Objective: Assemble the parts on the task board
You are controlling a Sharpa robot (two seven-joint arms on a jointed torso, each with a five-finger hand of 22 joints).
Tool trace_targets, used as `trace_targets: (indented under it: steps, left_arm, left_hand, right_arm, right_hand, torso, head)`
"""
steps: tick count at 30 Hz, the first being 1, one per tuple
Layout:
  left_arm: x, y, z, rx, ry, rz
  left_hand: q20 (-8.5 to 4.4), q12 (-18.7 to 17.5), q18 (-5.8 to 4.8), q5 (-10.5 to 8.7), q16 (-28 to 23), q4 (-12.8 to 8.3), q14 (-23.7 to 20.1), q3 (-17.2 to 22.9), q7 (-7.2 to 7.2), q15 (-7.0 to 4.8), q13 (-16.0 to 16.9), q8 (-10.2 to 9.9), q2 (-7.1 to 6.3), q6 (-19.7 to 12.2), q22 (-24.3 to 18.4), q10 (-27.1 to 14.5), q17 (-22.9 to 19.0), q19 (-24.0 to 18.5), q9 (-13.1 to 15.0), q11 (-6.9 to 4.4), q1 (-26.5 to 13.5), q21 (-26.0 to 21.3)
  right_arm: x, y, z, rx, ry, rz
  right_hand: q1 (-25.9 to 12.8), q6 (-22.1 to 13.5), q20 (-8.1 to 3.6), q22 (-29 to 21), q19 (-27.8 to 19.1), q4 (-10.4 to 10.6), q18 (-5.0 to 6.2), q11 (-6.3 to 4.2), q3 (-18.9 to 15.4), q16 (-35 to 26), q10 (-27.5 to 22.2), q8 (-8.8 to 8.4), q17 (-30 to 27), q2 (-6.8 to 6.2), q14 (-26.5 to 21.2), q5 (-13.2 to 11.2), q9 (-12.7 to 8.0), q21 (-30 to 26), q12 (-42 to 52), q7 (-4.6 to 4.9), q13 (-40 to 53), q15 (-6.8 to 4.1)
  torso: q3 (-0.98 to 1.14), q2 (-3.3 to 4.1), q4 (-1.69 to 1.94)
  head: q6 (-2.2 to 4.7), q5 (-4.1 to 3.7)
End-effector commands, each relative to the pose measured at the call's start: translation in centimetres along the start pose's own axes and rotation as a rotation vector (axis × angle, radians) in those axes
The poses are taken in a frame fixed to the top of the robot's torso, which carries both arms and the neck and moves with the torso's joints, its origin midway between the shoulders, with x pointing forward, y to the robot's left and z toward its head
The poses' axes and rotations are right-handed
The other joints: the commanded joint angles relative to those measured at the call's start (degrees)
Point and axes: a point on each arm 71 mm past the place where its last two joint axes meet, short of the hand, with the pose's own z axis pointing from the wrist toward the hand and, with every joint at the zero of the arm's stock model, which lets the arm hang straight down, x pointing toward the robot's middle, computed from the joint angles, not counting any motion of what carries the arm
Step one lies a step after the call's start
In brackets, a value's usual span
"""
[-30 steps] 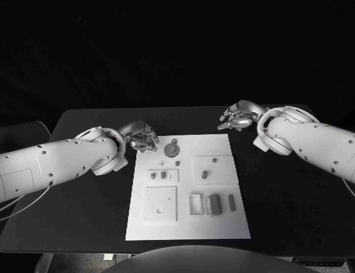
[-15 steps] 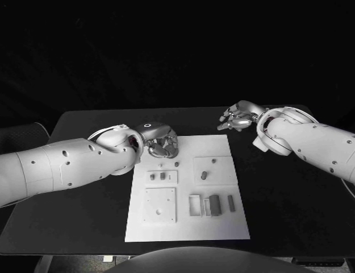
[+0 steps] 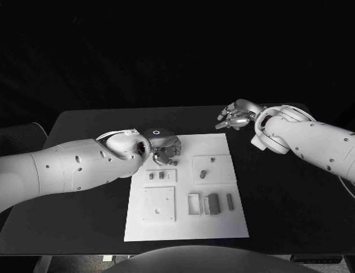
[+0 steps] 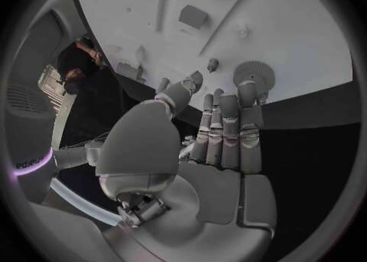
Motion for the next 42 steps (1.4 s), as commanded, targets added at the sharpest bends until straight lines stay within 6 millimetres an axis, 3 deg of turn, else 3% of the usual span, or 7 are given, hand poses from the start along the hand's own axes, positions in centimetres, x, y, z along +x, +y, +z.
trace_targets:
  steps: [1, 10, 42]
  left_arm:
    - [0.2, -0.2, 0.3, 0.014, 0.024, 0.027]
    - [0.6, 0.1, 0.9, 0.009, 0.039, 0.039]
    - [1.9, -0.2, 1.8, 0.039, 0.033, 0.028]
  left_hand:
    - [0.25, -0.34, 3.09, 0.17, 0.38, -0.12, 0.3, -0.3, 0.04, -0.05, -0.08, -0.35, 0.56, -0.21, 0.31, 0.16, 0.05, 0.34, -0.08, -0.09, 0.26, 0.34]
    - [0.26, -0.51, 3.22, 0.16, 0.9, -0.06, 0.38, -0.18, 0.16, -0.09, -0.12, -0.36, 0.77, 0.14, 0.77, 0.35, 0.01, 0.45, -0.11, -0.14, 0.49, 0.67]
    - [0.5, -0.15, 4.01, 0.22, 3.03, 0.68, 0.87, 1.01, 0.99, 0.23, 0.36, 0.13, 2.34, 2.95, 1.61, 2.74, -0.35, 1.28, 0.15, 0.25, 0.98, 1.9]
  right_arm:
    - [0.1, 0.2, 0.0, -0.013, 0.005, 0.002]
    - [0.3, 0.3, 0.1, -0.016, 0.007, 0.003]
    - [0.5, 0.6, 0.2, -0.021, 0.011, 0.005]
  right_hand:
    - [-0.01, -0.11, -0.07, 0.67, -0.17, -0.43, 0.86, -0.11, -0.06, -0.27, 0.09, 0.32, -0.07, 0.41, -0.1, 0.25, 0.06, -0.29, -0.01, 0.37, -0.06, -0.42]
    - [-0.1, -0.12, -0.06, 0.67, -0.15, -0.42, 0.86, -0.11, -0.09, -0.28, 0.12, 0.31, -0.08, 0.42, -0.08, 0.25, 0.06, -0.29, -0.01, 0.37, -0.09, -0.41]
    - [-0.3, -0.17, -0.05, 0.64, -0.09, -0.41, 0.86, -0.11, -0.14, -0.31, 0.17, 0.3, -0.11, 0.5, 0.0, 0.25, 0.04, -0.33, -0.02, 0.37, -0.16, -0.41]
  torso:
    - [-0.11, 0.03, 0.01]
    - [-0.09, -0.05, 0.1]
    - [-0.01, -0.06, 0.1]
  head:
    - [-0.16, -0.14]
    - [-0.35, -0.21]
    - [0.16, -0.24]
